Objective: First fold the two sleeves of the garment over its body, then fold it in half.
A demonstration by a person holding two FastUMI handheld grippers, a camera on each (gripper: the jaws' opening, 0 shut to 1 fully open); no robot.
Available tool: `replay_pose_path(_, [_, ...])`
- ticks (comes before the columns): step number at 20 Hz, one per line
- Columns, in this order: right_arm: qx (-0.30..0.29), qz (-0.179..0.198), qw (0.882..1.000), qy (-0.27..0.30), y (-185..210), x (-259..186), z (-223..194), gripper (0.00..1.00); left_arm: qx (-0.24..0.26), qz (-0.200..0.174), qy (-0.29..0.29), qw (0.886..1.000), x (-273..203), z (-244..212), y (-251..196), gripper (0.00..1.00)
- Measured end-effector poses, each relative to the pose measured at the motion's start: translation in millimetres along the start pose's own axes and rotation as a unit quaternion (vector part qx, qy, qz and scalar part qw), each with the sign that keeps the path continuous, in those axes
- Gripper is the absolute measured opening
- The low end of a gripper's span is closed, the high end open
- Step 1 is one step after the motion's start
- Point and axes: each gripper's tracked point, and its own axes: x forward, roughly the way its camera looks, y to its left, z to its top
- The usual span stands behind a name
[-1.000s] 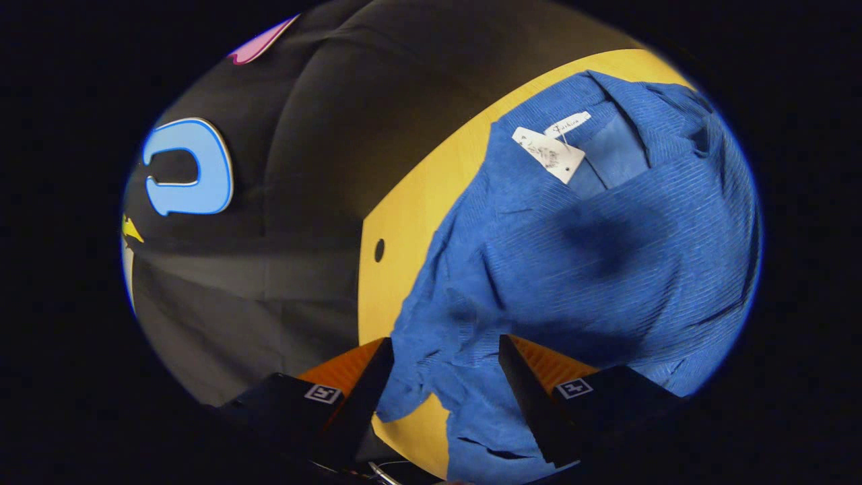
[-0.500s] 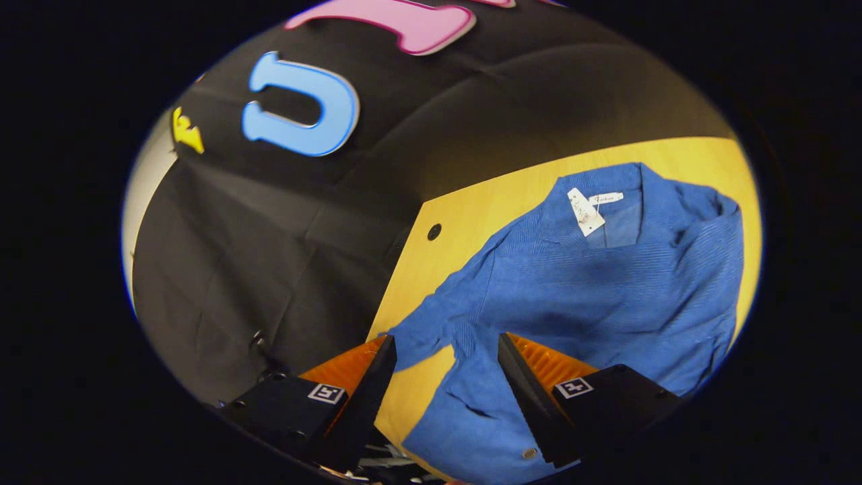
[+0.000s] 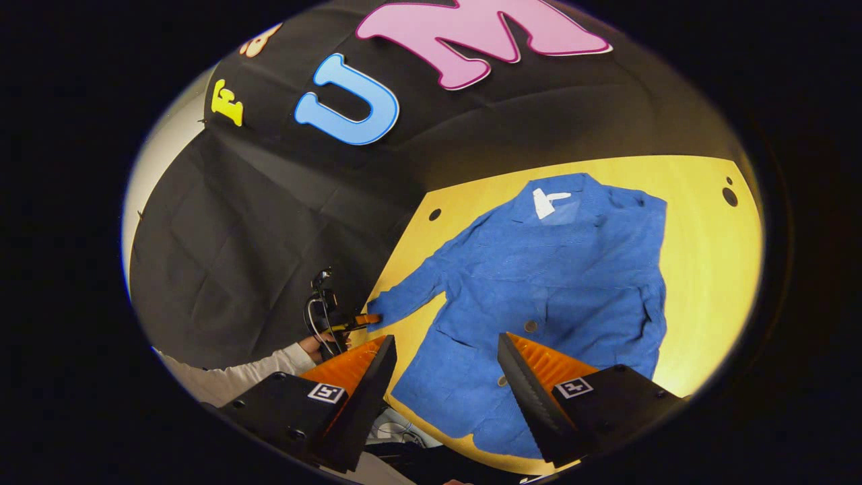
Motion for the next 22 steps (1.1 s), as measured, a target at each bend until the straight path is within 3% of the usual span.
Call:
replay_pose_path(3, [0.011, -0.007, 1.0, -0.015, 0.4, -15.9, -1.5, 0.97, -0.034, 0.006, 0.022, 0.999, 0.0, -1.0, -3.9, 0.77])
replay_pose_path(4, [0.014, -0.007, 1.0, -0.017, 2.0, -19.9, -2.5, 0.97, -0.028, 0.0, 0.022, 0.999, 0.8, -1.5, -6.2, 0.64])
replay_pose_path(6, [0.015, -0.012, 1.0, -0.018, -1.2, -19.1, -5.9, 0.97, -0.029, -0.007, 0.014, 0.999, 2.2, 1.8, -11.9, 0.14])
replay_pose_path(7, [0.013, -0.014, 1.0, -0.018, -3.1, -21.8, -8.7, 0.97, -0.022, -0.006, 0.003, 1.0, 3.8, 4.3, -11.0, 0.13])
replay_pose_path(8, [0.011, -0.016, 1.0, -0.017, -4.2, -24.4, -11.2, 0.96, -0.019, -0.006, 0.011, 1.0, -3.7, 1.9, -11.9, 0.0])
replay_pose_path(10, [0.009, -0.021, 1.0, -0.017, -3.9, -43.3, -21.6, 0.97, -0.011, -0.011, 0.002, 1.0, 0.5, 5.3, -13.8, 0.0])
replay_pose_path(13, [0.017, -0.028, 0.999, -0.027, -10.1, -64.5, -28.5, 0.97, -0.037, -0.071, -0.005, 0.997, -16.3, 12.3, -32.5, 0.0])
replay_pose_path(16, [0.03, -0.031, 0.998, -0.039, -19.0, -73.0, -30.7, 0.97, -0.012, -0.114, -0.061, 0.992, -62.6, 47.6, -55.1, 0.0])
replay_pose_path(19, [0.04, -0.027, 0.998, -0.048, -22.7, -80.3, -31.1, 0.97, 0.033, -0.158, -0.129, 0.978, -127.1, 87.6, -97.6, 0.0])
replay_pose_path(22, [0.047, -0.022, 0.997, -0.057, -25.7, -85.2, -30.9, 0.97, 0.084, -0.21, -0.182, 0.957, -188.4, 109.7, -160.8, 0.0])
